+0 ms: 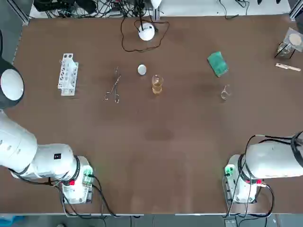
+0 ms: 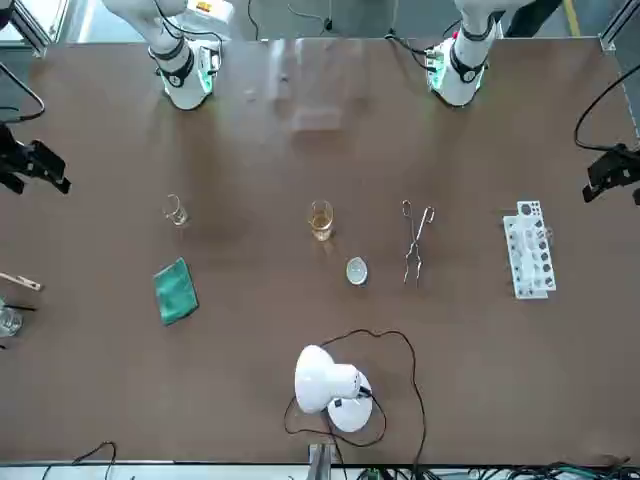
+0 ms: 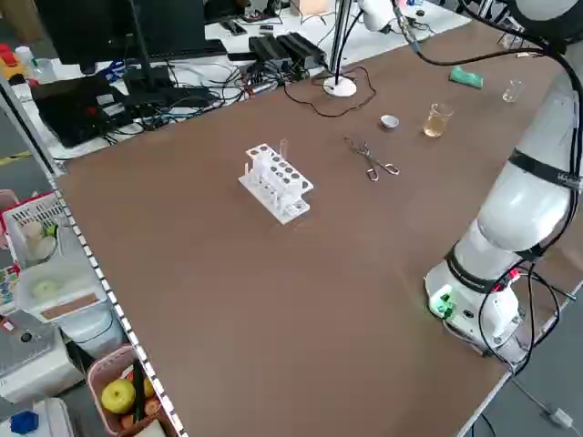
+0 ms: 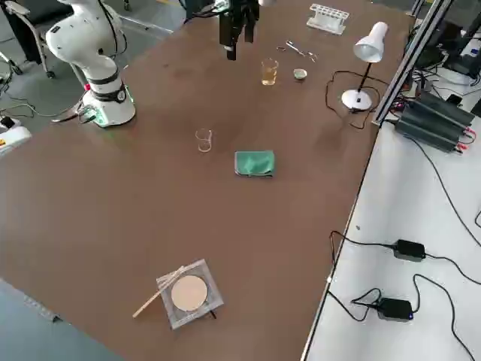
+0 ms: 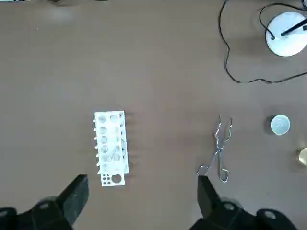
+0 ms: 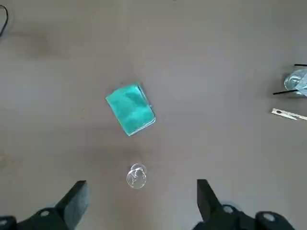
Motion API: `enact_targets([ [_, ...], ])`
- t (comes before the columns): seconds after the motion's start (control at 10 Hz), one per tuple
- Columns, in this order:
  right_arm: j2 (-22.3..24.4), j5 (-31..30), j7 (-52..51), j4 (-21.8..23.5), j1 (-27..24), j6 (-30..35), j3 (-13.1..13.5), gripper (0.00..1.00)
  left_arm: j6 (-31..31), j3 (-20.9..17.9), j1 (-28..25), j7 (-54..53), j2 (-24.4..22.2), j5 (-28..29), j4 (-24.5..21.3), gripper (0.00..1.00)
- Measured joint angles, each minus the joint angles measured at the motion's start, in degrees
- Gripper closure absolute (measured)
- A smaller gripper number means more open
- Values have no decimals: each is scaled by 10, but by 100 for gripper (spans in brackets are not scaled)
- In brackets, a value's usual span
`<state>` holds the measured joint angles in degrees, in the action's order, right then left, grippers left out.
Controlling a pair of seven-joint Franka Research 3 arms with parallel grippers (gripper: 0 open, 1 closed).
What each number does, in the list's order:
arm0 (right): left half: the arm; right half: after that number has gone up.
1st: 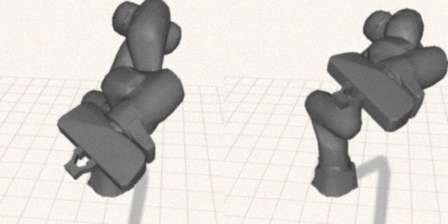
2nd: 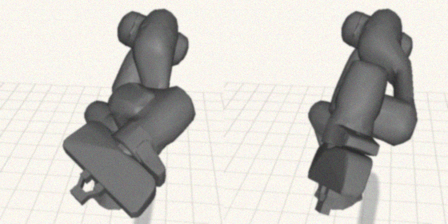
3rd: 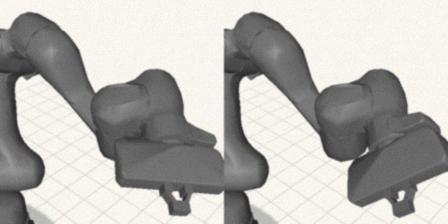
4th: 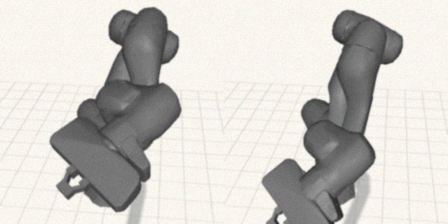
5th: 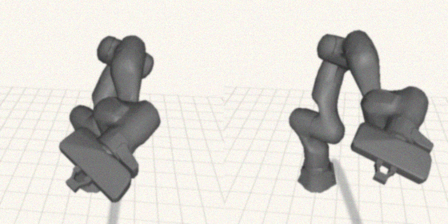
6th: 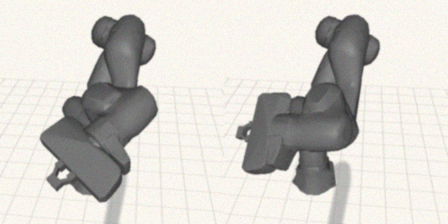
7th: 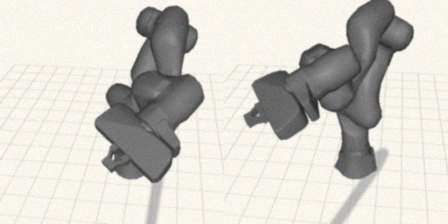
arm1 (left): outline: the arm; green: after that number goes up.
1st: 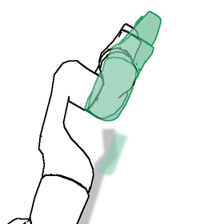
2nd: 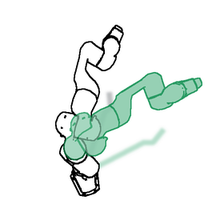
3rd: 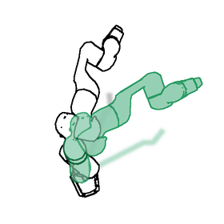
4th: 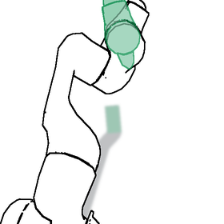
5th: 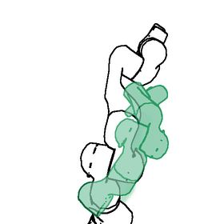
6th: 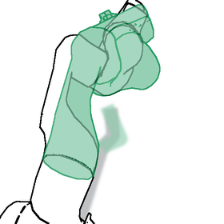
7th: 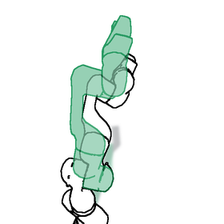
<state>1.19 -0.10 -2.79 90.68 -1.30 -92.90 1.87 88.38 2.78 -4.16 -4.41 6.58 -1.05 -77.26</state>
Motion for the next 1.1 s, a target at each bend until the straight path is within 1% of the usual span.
enact_targets([
  [0.4, 0, -1, 0, 0, -2, 0, -1, 0, -20, -1, -2, -1, 0, 0, 0, 0],
  [0.5, 0, -1, -6, 3, -2, 0, -2, 0, -25, -2, -4, -16, 0, 8, 0, 0],
  [0.7, -1, -1, -63, 17, -2, -10, -4, 0, -27, -9, -15, -133, 1, 16, 0, 0],
  [0.8, -2, 2, -85, 29, -5, -25, -4, 0, -27, -12, -32, -200, 2, 15, 0, 0],
  [0.9, -3, 12, -111, 42, -10, -40, -4, 0, -27, -14, -60, -266, 3, 2, 0, 0],
  [1.0, -4, 30, -162, 58, -21, -63, -4, 0, -27, -16, -90, -335, 7, -21, 0, 0],
  [1.1, -5, 60, -241, 80, -43, -99, -3, 0, -27, -17, -120, -398, 13, -46, -1, 0],
])
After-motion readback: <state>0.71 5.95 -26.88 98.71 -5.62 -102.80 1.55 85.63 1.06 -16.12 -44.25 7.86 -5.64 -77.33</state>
